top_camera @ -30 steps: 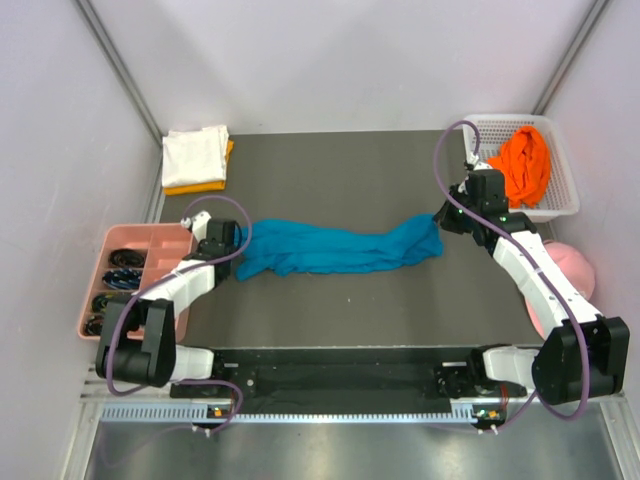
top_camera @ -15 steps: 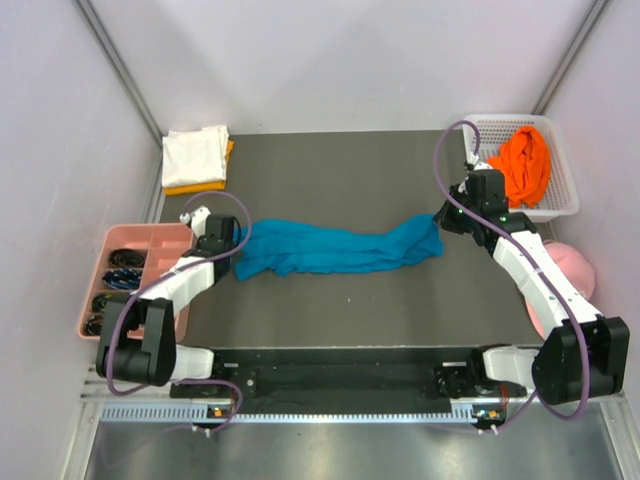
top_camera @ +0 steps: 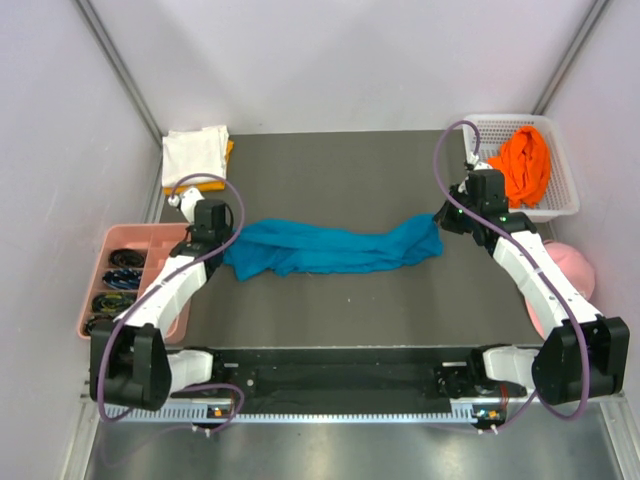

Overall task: Fold and stack the t-shirts
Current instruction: Flatten out the tshirt

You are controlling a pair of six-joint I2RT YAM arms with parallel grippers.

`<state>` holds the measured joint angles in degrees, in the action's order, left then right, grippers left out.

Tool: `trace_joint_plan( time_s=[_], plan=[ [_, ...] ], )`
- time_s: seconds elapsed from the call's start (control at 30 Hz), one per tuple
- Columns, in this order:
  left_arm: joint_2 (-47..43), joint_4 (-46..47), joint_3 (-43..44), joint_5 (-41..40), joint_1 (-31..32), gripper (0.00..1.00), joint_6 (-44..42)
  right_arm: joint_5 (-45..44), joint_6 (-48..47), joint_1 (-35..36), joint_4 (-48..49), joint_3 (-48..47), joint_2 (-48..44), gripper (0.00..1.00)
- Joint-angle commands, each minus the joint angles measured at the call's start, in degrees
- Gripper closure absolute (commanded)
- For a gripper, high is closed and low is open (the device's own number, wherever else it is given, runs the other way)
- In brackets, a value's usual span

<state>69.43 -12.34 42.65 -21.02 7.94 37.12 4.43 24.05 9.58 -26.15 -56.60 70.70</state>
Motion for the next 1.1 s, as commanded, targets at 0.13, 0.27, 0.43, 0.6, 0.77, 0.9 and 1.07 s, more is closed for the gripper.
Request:
trace_joint_plan(
  time_s=[0.13,0.27,0.43,0.6,0.77,0.9,1.07],
  plan=[
    [8.3,8.1,-3.8,0.0,-0.3,1.00,0.5,0.2,-0.5,0.1,1.5,0.0,0.0,1.00],
    [11.0,8.9,-3.0,0.7,-0.3,1.00,1.4,0.5,-0.6,0.1,1.3,-0.2,0.5,1.00],
    [9.3,8.1,-2.4,0.1,-0.3,0.79,0.8,0.5,-0.5,0.1,1.5,0.2,0.7,1.00],
    [6.8,6.8,-2.5,-0.8,-0.3,0.58,0.1,1.1,-0.3,0.1,1.8,0.3,0.8,1.00],
    [5.9,7.0,-3.5,-1.4,-0.3,0.53,0.2,1.1,-0.4,0.1,1.7,0.1,0.9,1.00],
    [7.4,7.8,-3.9,-1.0,-0.3,0.53,0.4,1.0,-0.6,0.1,1.6,0.1,0.8,1.00],
    [8.5,8.0,-4.0,0.3,-0.3,0.54,1.0,0.8,-0.6,0.1,1.5,0.0,0.9,1.00]
  ],
)
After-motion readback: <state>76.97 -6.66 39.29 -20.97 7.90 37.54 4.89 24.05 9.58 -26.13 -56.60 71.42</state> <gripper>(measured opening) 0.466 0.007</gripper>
